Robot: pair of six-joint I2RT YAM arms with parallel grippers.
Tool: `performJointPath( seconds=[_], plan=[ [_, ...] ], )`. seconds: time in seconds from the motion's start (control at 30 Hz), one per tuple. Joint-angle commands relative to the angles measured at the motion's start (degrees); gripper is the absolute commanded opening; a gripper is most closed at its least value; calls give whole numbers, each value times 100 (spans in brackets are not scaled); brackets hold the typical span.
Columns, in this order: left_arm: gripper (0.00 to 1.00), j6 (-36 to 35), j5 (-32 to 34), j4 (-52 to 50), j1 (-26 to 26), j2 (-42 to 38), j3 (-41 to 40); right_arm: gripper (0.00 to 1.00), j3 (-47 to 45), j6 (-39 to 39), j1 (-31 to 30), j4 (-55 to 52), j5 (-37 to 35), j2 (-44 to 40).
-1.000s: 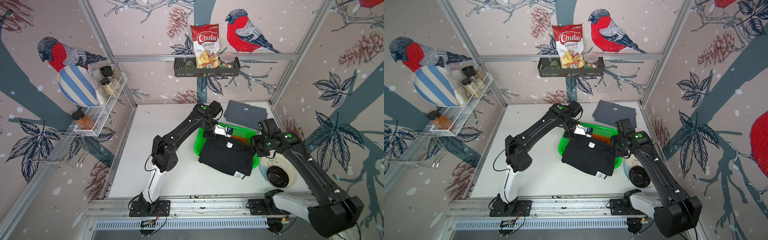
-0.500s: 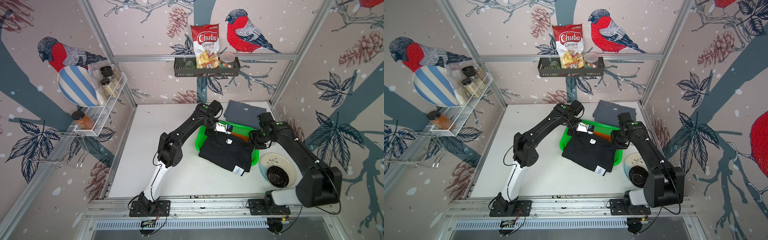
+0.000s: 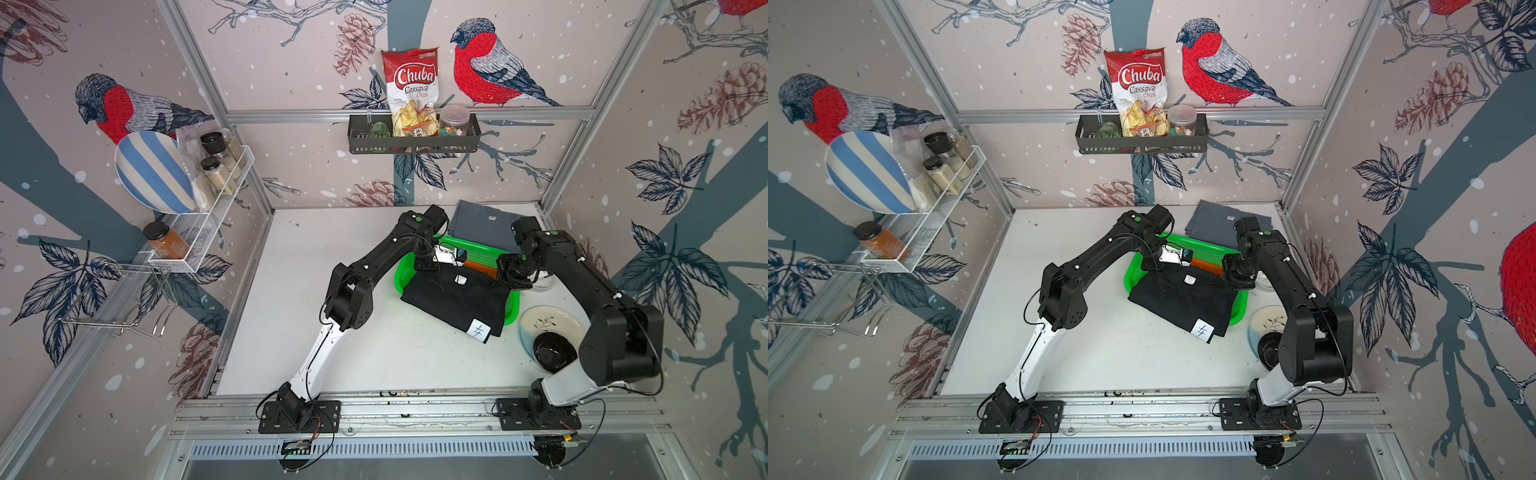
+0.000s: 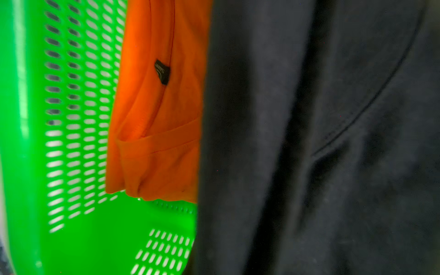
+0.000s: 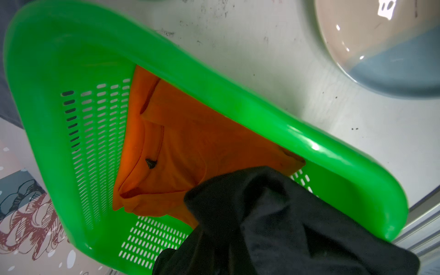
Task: Put the folded t-shirts into the basket
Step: Place the T-shirt in the bin.
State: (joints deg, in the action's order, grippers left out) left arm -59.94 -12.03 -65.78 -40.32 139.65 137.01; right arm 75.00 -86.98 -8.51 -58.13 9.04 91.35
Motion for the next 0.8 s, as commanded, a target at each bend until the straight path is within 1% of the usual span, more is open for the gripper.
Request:
performJointPath(
  seconds=[0.0, 0.2, 0.43, 0.77],
  plan=[
    [0, 207, 312, 170, 59, 3, -206, 0, 58, 145, 22, -347, -626, 226],
    [0, 112, 533, 490, 59, 31, -171, 0, 239, 149, 16, -331, -595, 610],
    [0, 41, 936, 580, 59, 342, 338, 0, 661, 167, 33, -492, -597, 920],
    [0, 116, 911, 757, 59, 422, 402, 0, 801, 242, 135, -484, -559, 1044]
  ],
)
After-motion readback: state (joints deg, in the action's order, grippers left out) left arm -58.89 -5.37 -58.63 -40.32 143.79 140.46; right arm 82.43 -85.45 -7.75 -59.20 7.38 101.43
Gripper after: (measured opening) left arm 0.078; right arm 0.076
